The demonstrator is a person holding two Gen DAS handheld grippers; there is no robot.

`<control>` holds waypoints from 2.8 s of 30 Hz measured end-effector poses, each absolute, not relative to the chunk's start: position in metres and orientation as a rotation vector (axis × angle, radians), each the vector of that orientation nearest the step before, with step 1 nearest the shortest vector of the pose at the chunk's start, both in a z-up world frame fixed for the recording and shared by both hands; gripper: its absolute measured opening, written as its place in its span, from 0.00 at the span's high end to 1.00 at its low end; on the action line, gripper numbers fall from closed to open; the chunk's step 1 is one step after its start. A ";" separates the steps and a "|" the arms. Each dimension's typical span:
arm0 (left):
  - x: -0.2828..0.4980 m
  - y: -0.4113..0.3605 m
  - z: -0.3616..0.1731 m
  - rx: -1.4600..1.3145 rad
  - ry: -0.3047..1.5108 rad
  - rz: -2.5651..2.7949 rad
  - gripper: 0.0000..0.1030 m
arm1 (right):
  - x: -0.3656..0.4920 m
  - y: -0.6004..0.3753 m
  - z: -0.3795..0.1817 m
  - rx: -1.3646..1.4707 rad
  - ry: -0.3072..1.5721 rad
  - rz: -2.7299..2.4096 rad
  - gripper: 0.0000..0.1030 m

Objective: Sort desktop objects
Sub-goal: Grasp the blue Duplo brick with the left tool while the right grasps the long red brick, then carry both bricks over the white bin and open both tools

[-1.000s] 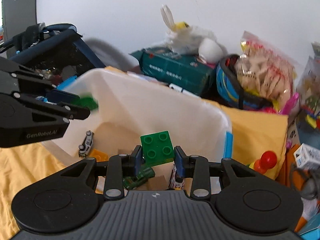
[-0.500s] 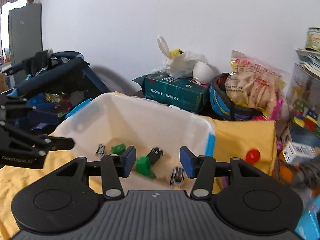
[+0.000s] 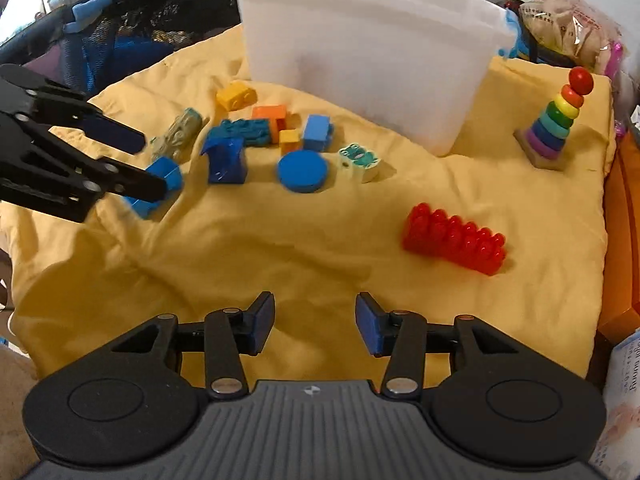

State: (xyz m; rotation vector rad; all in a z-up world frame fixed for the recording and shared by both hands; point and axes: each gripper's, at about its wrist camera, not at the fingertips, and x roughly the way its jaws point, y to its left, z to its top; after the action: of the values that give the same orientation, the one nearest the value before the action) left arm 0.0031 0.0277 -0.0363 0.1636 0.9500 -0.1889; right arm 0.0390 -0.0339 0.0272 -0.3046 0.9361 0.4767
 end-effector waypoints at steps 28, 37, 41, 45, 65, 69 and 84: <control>-0.004 0.037 -0.064 -0.165 1.081 -0.397 0.68 | 0.018 -0.024 0.022 -0.341 0.928 0.501 0.52; -0.018 0.032 -0.046 0.197 0.957 -0.256 0.46 | 0.017 -0.024 0.023 -0.330 0.926 0.498 0.52; -0.022 0.032 -0.039 0.263 0.891 -0.210 0.45 | 0.019 -0.023 0.023 -0.328 0.926 0.493 0.51; -0.024 0.026 -0.037 0.327 0.868 -0.246 0.45 | 0.018 -0.022 0.022 -0.336 0.926 0.496 0.51; -0.011 0.022 -0.056 0.317 0.969 -0.345 0.45 | 0.129 -0.074 0.018 -0.795 0.919 0.740 0.51; -0.011 0.022 -0.055 0.295 0.976 -0.337 0.45 | 0.140 -0.081 0.022 -0.576 1.110 0.656 0.68; -0.008 0.027 -0.058 0.263 0.975 -0.321 0.45 | 0.058 -0.038 0.015 -0.297 1.096 0.539 0.72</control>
State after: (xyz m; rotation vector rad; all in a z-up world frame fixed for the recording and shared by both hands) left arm -0.0079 0.0268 -0.0584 0.2629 0.9753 -0.3210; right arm 0.0583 -0.0377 0.0147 -0.2972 1.0964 0.5391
